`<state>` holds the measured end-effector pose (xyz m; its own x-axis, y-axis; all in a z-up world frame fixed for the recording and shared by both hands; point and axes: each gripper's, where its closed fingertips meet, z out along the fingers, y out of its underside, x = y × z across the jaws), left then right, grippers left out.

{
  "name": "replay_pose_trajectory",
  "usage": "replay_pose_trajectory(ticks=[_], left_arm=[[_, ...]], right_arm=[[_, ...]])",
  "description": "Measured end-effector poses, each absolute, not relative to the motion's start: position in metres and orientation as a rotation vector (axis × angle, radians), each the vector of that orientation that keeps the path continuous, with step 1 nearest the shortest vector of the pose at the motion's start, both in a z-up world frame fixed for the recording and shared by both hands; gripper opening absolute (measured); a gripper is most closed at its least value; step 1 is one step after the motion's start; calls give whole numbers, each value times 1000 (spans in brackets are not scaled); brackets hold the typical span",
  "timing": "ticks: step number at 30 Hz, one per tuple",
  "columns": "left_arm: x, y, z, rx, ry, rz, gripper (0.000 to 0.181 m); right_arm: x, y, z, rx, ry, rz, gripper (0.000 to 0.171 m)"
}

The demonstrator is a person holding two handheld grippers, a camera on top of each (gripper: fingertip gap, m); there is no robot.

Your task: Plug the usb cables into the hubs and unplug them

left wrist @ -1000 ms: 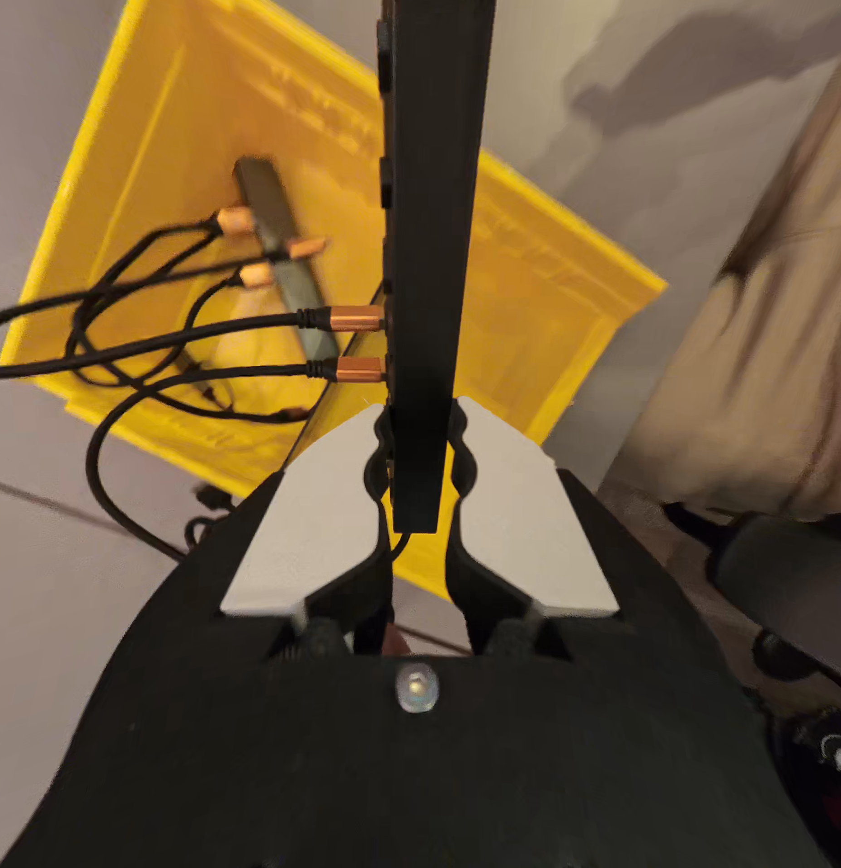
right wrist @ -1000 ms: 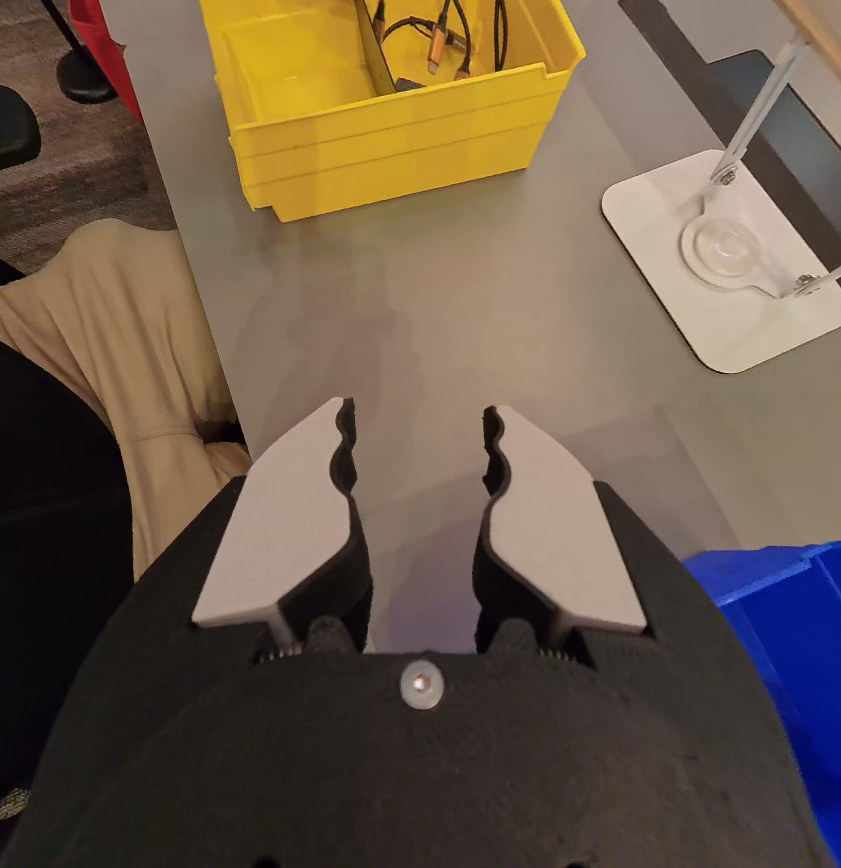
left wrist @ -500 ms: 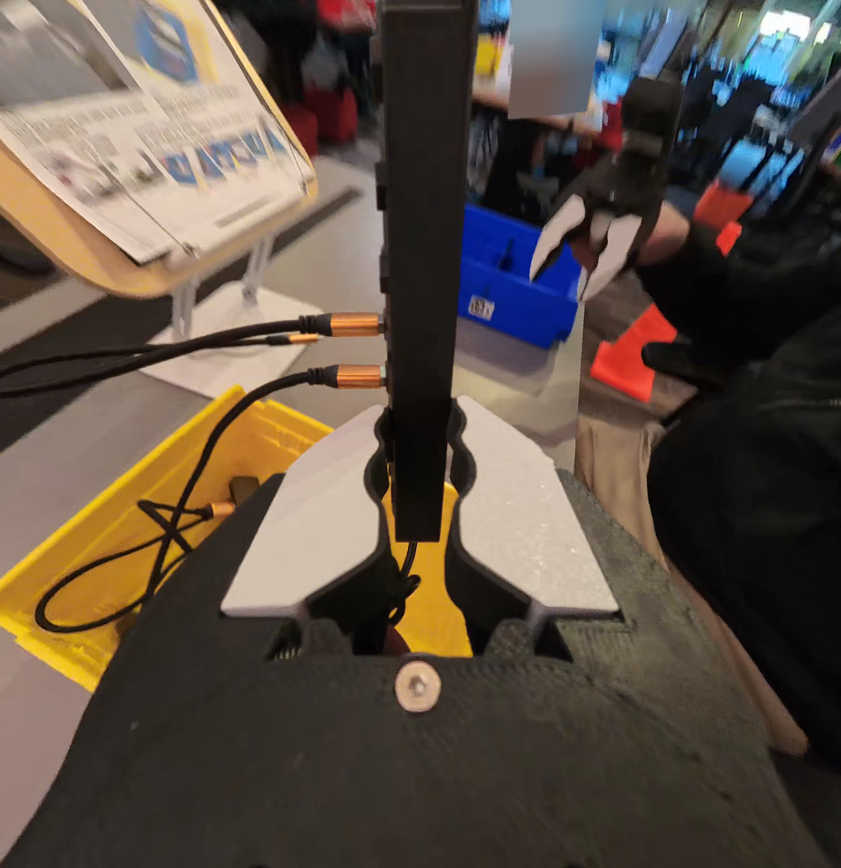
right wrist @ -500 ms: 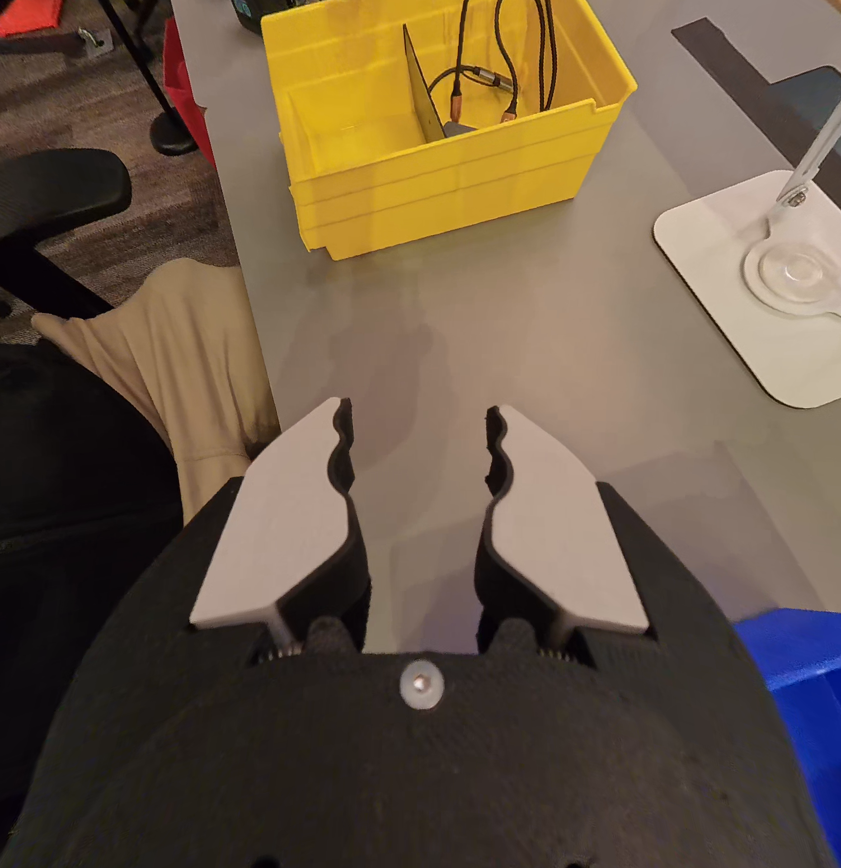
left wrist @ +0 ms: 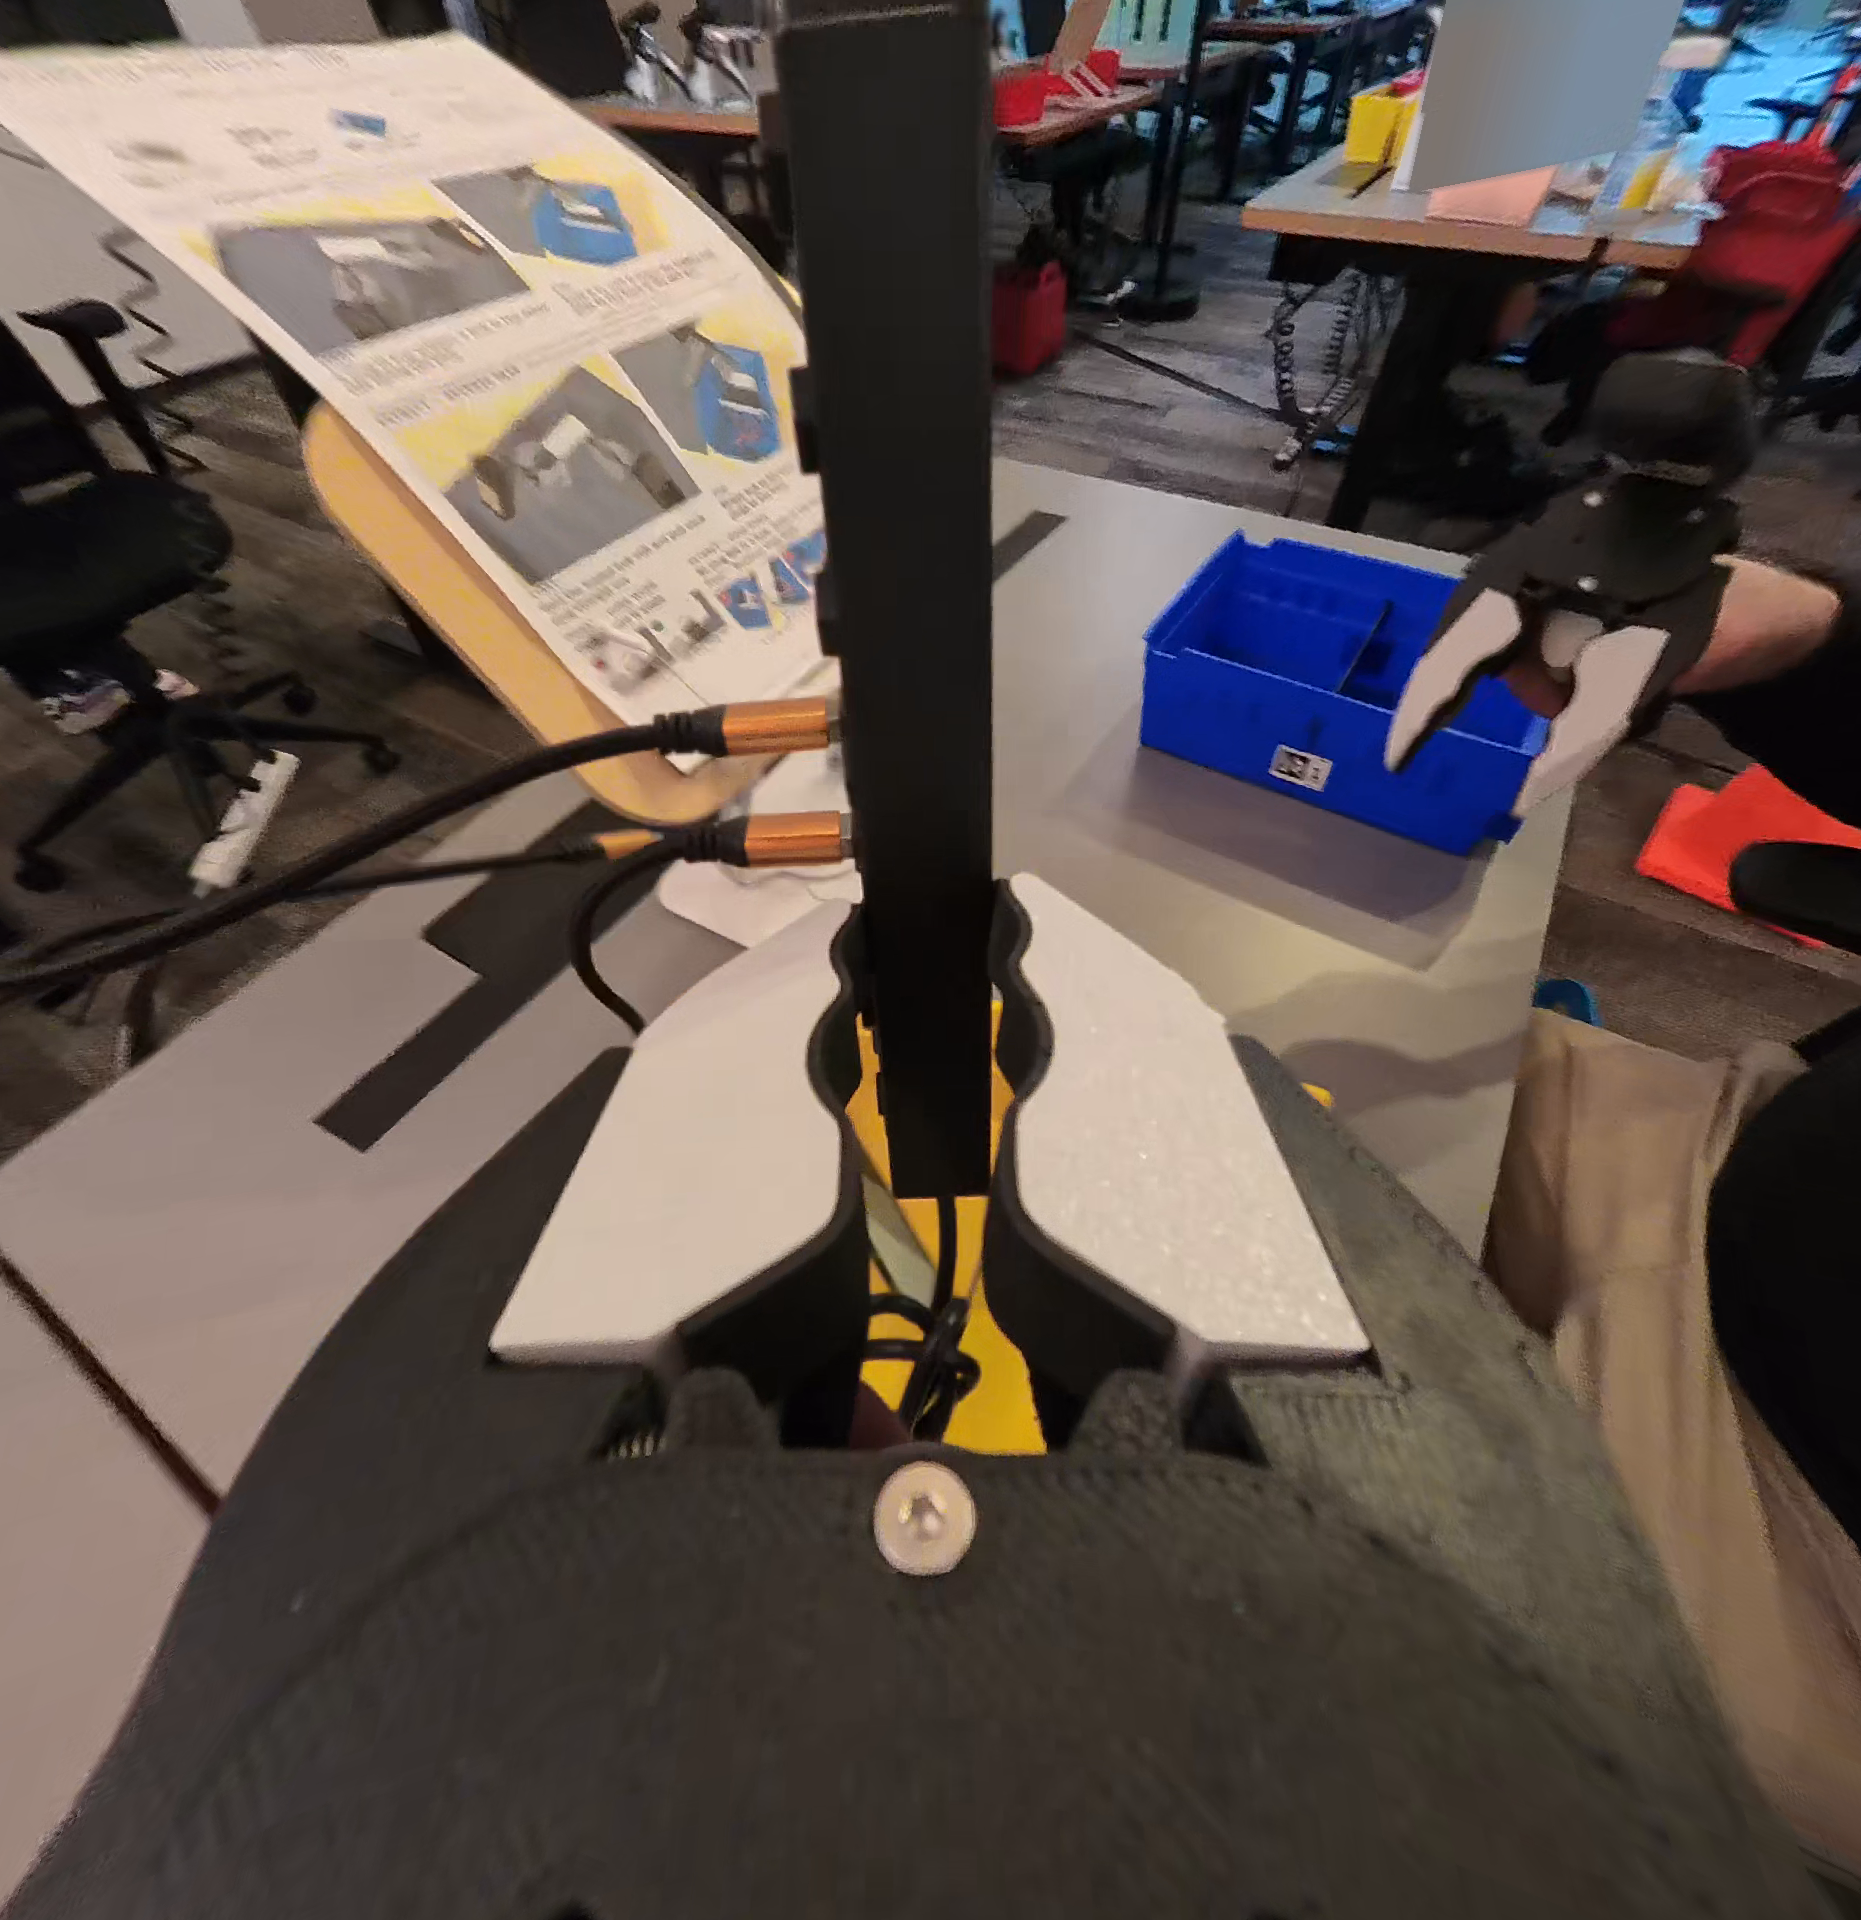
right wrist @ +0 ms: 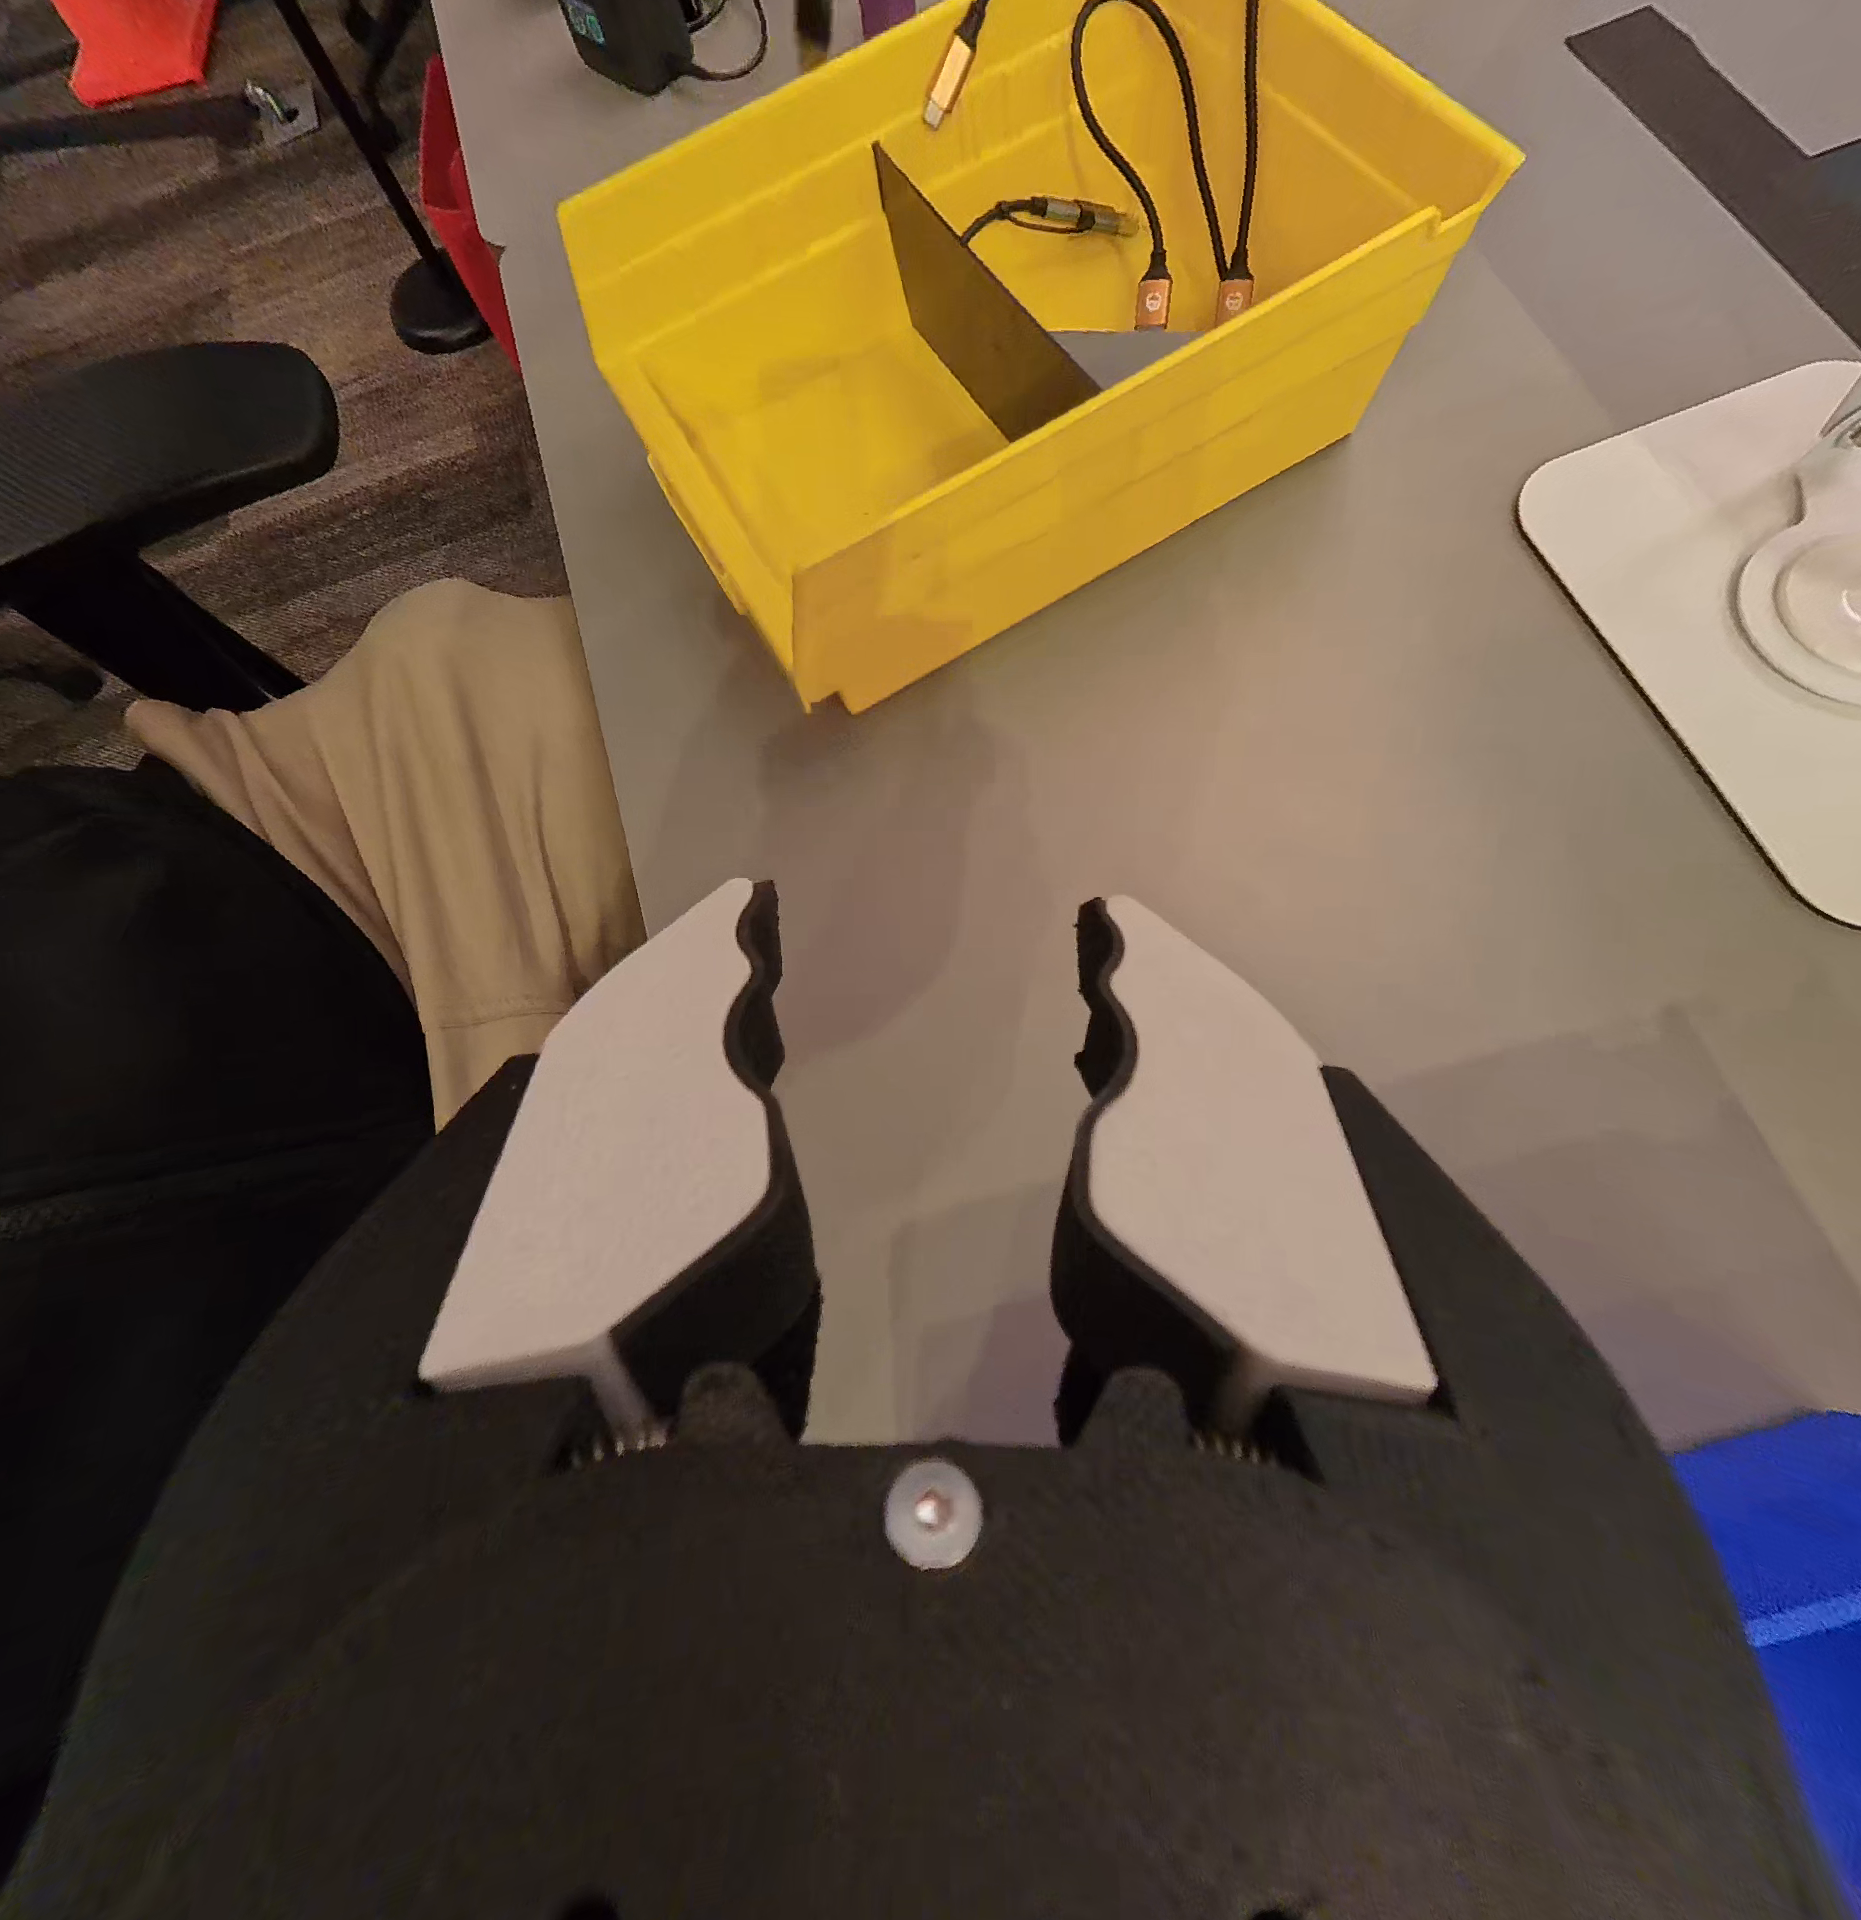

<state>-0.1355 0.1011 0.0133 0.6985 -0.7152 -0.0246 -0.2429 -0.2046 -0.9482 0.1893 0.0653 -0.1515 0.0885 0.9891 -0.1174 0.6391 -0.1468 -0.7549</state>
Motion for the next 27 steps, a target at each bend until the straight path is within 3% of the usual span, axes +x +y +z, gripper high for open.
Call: replay_pose_trajectory(ticks=[12,27], left_arm=[[-121,106,66,-1727,792,-164,22],[29,115,-24,-1486,1439,865,22]], right_arm=[[189,65,-150,-1837,-1573,903,58],[199,69,-89,-1671,-1336,1060,77]])
